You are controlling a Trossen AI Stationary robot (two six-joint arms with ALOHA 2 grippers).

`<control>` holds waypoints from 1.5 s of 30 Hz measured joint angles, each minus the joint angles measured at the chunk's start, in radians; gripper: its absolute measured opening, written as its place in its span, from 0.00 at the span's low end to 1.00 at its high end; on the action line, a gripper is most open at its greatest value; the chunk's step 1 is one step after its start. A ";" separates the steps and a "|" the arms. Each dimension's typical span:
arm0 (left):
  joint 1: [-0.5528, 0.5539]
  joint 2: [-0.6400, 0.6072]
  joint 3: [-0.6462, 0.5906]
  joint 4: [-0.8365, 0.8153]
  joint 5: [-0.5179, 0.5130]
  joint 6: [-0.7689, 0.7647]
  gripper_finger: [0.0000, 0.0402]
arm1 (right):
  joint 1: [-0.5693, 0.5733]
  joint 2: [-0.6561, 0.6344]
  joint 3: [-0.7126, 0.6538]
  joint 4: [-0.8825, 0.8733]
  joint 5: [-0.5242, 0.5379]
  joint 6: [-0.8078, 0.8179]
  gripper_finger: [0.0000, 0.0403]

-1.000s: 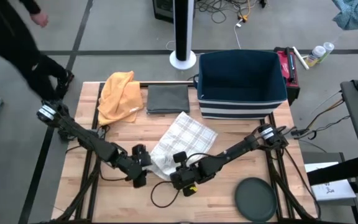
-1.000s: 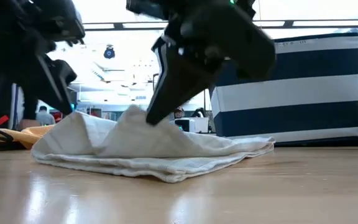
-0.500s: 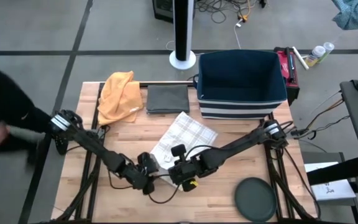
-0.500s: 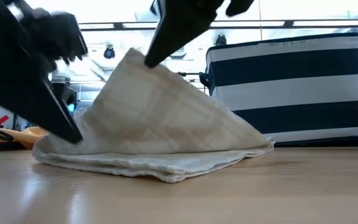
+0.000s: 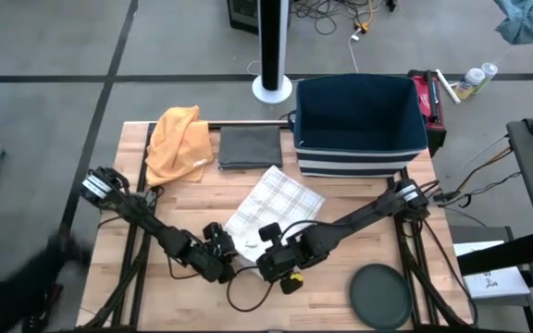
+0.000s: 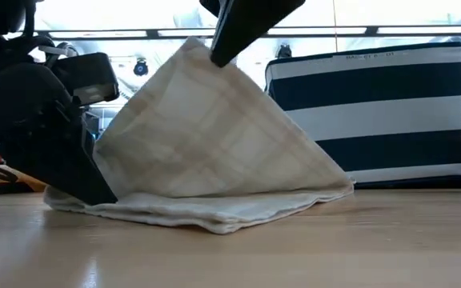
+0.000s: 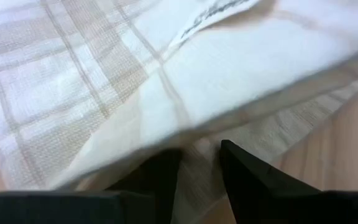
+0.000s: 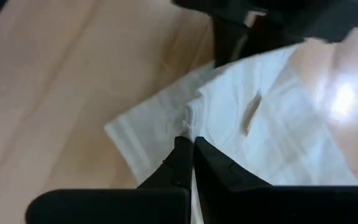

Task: Fold kitchen towel into neat rectangle
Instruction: Fold the white patterned towel

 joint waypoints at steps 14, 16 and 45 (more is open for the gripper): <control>0.000 -0.060 -0.003 -0.033 0.121 0.053 0.33 | 0.008 0.016 -0.266 0.356 -0.026 0.095 0.01; 0.000 -0.060 -0.002 -0.048 0.121 0.052 0.33 | 0.012 0.022 -0.287 0.369 -0.030 0.096 0.01; -0.003 -0.076 -0.002 -0.108 0.124 0.105 0.29 | 0.020 0.010 -0.263 0.358 0.167 0.000 0.01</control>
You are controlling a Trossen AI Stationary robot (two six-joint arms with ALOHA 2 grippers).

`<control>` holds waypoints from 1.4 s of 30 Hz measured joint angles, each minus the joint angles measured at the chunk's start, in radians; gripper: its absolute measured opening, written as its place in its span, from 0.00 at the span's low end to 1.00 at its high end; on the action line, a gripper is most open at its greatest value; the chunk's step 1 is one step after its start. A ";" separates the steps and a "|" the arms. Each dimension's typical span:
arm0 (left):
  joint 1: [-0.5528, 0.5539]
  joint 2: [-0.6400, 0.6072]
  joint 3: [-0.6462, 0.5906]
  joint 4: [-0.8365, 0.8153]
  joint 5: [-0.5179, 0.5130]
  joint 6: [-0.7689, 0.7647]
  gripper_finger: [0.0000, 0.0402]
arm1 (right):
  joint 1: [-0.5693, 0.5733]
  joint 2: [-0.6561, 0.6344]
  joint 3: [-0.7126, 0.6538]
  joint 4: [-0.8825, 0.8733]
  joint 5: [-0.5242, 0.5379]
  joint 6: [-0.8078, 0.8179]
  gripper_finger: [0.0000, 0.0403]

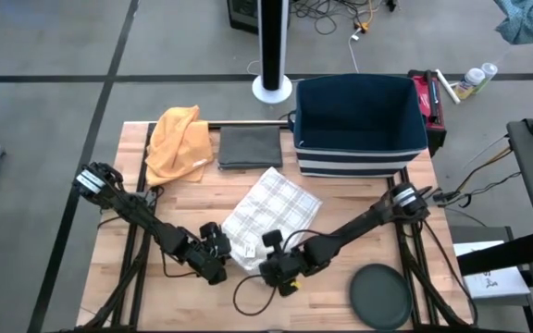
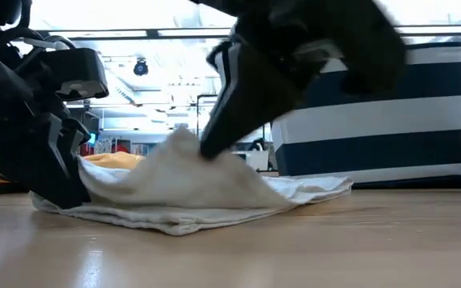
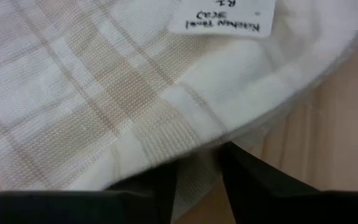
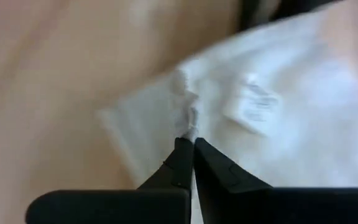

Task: Fold kitchen towel into neat rectangle
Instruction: Fold the white patterned towel

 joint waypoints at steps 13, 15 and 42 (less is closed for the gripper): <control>-0.001 0.000 0.000 0.001 -0.001 -0.009 0.29 | -0.169 -0.060 0.155 -0.018 0.235 -0.460 0.01; -0.001 0.000 0.000 0.001 -0.001 -0.009 0.28 | -0.194 -0.060 0.154 -0.001 0.189 -0.467 0.01; -0.002 -0.003 0.001 -0.042 -0.005 0.010 0.29 | -0.292 -0.067 0.120 0.225 0.342 -0.713 0.01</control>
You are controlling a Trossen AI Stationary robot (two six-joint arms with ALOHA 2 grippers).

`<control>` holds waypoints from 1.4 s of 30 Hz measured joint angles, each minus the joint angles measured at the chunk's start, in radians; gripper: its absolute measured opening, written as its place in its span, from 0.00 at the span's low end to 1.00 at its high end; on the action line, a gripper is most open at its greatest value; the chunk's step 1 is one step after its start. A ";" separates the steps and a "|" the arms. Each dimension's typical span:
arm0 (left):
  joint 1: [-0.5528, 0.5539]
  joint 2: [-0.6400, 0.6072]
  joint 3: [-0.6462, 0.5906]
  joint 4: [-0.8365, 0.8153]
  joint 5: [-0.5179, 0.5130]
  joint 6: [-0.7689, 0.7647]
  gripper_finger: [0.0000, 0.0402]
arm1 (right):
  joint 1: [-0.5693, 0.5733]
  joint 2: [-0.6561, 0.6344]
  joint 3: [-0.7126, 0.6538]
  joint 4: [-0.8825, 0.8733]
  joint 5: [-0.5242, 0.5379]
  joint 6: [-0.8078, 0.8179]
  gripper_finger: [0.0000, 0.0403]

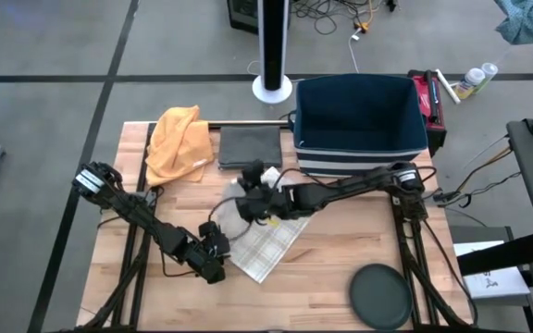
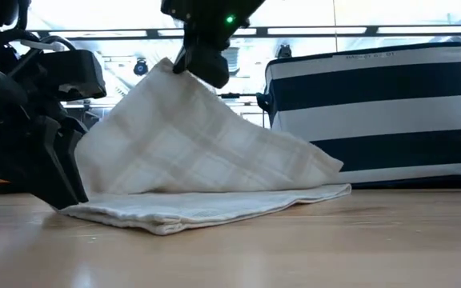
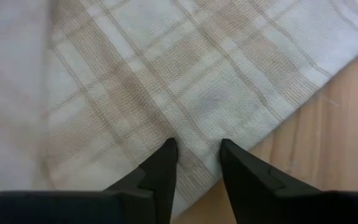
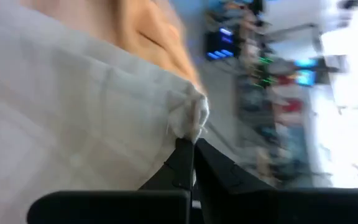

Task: Fold kitchen towel into neat rectangle
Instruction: Fold the white patterned towel

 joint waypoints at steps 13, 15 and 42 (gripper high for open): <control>0.000 0.001 0.000 -0.016 -0.002 -0.001 0.32 | 0.181 0.048 -0.104 -0.132 -0.434 0.418 0.01; 0.000 0.000 0.000 -0.017 -0.002 -0.001 0.33 | 0.196 0.069 -0.105 -0.131 -0.432 0.438 0.01; -0.006 -0.056 0.001 -0.194 0.019 -0.040 0.32 | 0.222 0.024 -0.087 -0.232 -0.342 0.647 0.01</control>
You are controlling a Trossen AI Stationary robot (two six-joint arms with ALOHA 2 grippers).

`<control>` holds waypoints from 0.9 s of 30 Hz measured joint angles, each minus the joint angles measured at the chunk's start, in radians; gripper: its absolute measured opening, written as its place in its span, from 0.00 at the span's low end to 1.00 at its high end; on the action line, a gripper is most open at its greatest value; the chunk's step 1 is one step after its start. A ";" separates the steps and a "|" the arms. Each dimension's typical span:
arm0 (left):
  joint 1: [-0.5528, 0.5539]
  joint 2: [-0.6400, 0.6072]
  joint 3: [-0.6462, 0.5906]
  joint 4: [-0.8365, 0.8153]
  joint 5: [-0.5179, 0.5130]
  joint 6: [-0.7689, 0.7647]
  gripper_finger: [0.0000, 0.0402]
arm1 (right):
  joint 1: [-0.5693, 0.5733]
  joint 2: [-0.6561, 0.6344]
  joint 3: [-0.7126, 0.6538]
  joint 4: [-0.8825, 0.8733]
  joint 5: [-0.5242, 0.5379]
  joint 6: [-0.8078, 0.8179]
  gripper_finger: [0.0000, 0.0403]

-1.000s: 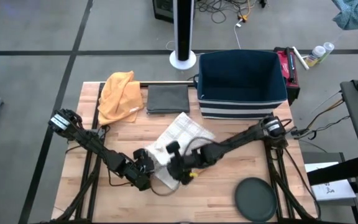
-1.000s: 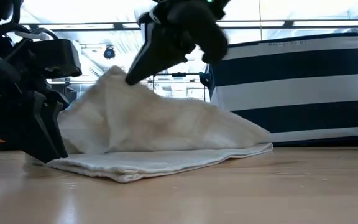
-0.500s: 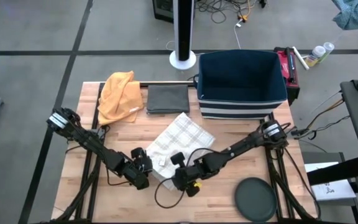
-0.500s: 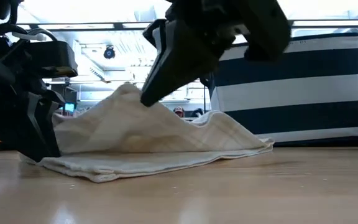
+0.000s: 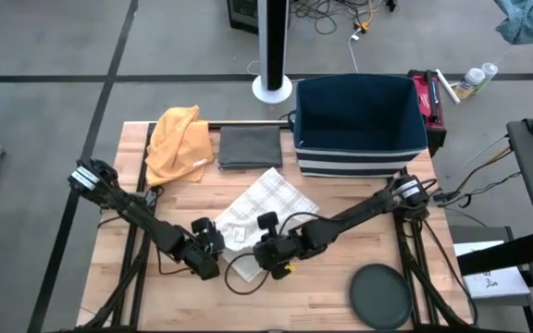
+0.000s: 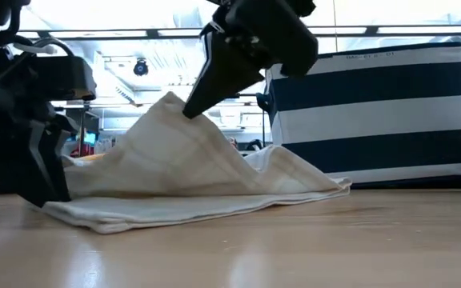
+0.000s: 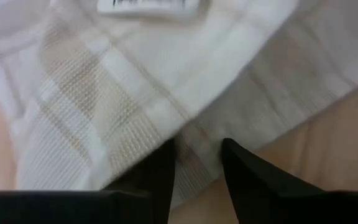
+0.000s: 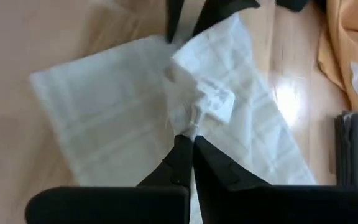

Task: Fold kitchen towel into neat rectangle
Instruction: Fold the white patterned towel

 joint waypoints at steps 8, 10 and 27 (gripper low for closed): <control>0.000 -0.078 -0.004 -0.029 -0.028 0.006 0.30 | 0.011 0.014 -0.009 0.121 -0.119 0.062 0.01; 0.000 -0.091 -0.004 -0.030 -0.033 0.013 0.29 | 0.010 0.037 -0.011 0.169 -0.137 0.067 0.01; -0.009 -0.174 -0.003 -0.204 0.082 0.000 0.24 | 0.018 0.175 -0.013 0.245 -0.205 0.109 0.01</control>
